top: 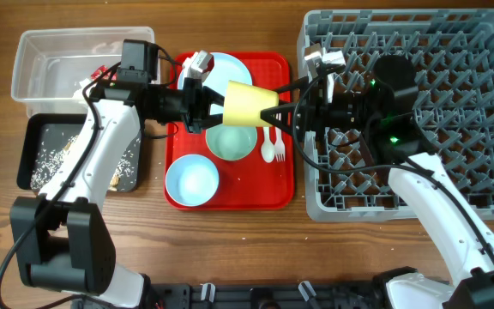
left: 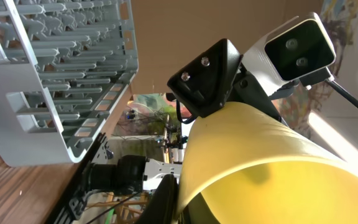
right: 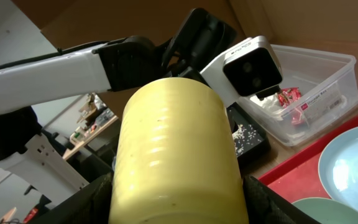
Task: Sort waste into correct bins and load items into the dishwasher rack
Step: 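Hand the yellow cup from left gripper to right gripper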
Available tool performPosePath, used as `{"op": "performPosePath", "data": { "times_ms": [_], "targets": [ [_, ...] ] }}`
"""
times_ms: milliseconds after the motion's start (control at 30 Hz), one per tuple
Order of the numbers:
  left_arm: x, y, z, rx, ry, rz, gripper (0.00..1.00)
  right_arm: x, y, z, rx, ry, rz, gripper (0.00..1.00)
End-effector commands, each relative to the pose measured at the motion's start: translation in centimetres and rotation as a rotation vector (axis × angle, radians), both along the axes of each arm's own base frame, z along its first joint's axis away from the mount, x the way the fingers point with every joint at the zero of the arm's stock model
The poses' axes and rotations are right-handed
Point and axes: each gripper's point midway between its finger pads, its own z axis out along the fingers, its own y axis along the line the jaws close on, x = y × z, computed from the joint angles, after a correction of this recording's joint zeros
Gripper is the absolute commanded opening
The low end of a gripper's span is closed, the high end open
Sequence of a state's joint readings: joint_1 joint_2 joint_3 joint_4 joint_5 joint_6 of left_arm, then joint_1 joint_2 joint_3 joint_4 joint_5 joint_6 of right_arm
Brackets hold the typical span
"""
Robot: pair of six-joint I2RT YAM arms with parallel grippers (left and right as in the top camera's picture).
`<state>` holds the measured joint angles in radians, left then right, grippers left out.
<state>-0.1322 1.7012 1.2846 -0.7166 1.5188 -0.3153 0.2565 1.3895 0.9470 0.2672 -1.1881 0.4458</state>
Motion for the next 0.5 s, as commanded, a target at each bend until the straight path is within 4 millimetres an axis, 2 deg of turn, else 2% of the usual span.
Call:
{"op": "performPosePath", "data": {
  "times_ms": [0,167,333,467],
  "targets": [
    [-0.08,0.11,1.07,-0.012,-0.054,-0.001,0.04,-2.06,1.4,0.32,0.014,0.006,0.109,0.67],
    [-0.08,0.11,1.07,-0.013,-0.054,-0.001,0.04,-2.37,1.94,0.14,0.012,0.01,0.123,0.68],
    [-0.08,0.11,1.07,-0.013,-0.054,-0.001,0.04,-2.03,1.94,-0.04,0.008,0.016,0.106,0.81],
    [-0.08,0.11,1.07,-0.013,-0.054,-0.001,0.04,-1.87,1.94,-0.11,0.005,0.018,0.096,0.82]
  ]
}}
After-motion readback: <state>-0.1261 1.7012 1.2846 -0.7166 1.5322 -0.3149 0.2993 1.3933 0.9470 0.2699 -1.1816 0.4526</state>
